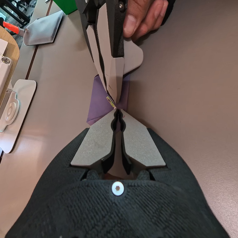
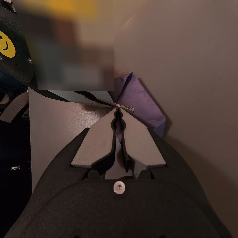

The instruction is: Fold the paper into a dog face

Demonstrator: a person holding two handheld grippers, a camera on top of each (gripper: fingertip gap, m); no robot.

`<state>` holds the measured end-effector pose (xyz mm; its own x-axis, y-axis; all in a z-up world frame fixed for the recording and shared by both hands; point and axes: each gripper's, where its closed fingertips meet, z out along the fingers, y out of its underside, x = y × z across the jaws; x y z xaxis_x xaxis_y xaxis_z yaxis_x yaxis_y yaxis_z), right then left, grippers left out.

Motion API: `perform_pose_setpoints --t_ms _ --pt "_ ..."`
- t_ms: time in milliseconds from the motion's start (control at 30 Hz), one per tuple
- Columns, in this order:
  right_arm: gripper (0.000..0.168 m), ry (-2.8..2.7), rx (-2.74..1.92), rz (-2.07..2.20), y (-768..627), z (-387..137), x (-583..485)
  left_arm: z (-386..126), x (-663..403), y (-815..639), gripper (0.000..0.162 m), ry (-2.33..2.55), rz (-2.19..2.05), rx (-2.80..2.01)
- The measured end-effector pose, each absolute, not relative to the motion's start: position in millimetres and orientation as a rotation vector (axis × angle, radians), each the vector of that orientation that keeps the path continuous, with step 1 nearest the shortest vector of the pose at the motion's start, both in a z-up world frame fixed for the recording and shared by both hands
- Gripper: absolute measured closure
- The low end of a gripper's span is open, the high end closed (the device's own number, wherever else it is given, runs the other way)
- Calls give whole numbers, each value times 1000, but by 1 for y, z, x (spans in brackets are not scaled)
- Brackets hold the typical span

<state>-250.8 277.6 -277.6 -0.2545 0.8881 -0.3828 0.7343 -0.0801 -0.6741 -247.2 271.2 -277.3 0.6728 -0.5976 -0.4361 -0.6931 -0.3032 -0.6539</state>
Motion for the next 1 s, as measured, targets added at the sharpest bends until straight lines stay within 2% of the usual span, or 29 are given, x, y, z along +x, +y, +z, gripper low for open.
perform_pose_setpoints --t_ms 33,600,833,1000 --pt "168 -1996 -1793 1245 277 -278 -251 -277 -247 271 162 999 139 -2005" --pt "168 -2002 -1753 1213 275 -276 -250 -277 -247 271 162 998 136 -2007" --pt "168 -1791 -1648 1493 285 -220 -250 -277 -248 271 162 998 136 -2007" --pt "168 -1613 -1751 1364 337 -214 -237 -277 -248 271 162 998 136 -2007"
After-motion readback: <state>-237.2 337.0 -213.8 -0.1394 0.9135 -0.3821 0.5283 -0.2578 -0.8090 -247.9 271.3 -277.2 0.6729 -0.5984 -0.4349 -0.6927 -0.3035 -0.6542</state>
